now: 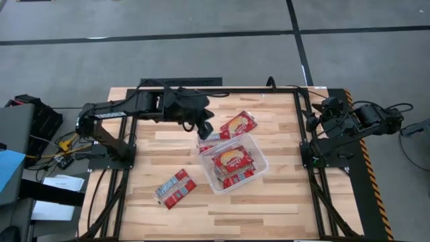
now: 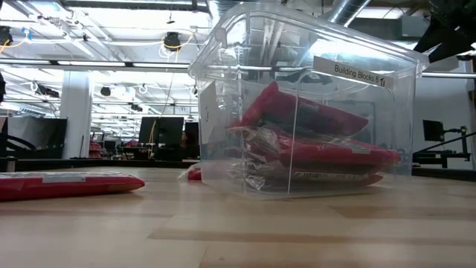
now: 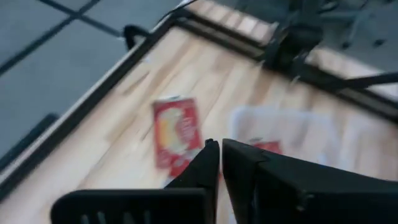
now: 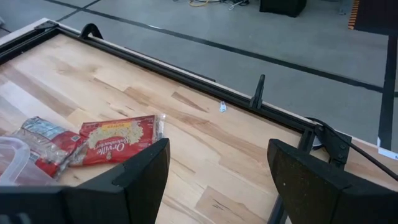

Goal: Sort popcorn bags into baskets
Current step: Put the red popcorn pack into the transparent container

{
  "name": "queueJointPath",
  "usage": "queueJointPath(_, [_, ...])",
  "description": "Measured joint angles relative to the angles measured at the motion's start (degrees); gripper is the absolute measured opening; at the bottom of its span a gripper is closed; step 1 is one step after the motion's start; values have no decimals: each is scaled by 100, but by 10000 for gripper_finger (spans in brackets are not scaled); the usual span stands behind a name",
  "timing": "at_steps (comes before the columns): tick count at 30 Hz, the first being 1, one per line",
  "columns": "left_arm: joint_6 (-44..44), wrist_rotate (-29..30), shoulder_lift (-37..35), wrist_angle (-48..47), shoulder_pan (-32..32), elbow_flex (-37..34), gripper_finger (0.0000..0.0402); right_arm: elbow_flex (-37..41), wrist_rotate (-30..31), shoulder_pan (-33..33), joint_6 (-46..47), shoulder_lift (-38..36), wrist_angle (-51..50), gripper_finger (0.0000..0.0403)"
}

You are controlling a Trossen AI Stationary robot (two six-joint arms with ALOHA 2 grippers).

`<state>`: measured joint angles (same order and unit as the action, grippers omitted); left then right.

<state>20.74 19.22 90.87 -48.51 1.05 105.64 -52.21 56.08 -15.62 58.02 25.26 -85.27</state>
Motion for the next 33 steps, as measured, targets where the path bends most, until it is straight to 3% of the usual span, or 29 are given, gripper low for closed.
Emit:
queueJointPath(4, [-209, -326, -28, -775, 427, 1, 47, 0, -5, 0, 0, 0, 3, 295])
queueJointPath(9, [-898, -462, 20, -1706, 1077, -37, 134, 0, -5, 0, 0, 0, 1, 295])
queueJointPath(14, [-1451, -649, 28, -1687, 1715, -879, 231, 0, -5, 1, 42, 0, 3, 295])
queueJointPath(17, [-1985, -760, 11, -1100, 1905, -1682, 271, 0, 2, 0, 42, 0, 6, 295])
queueJointPath(20, [-2311, -1251, 30, -263, 1939, -2536, 292, 0, 2, 0, 46, 0, 24, 295])
queueJointPath(25, [-2622, -1605, 22, 1299, 1871, -3739, 297, 0, 6, 1, 60, 0, 47, 295])
queueJointPath(33, [-2586, -1658, 22, 3803, 1509, -4975, 297, 0, 82, 0, 339, 0, 35, 295])
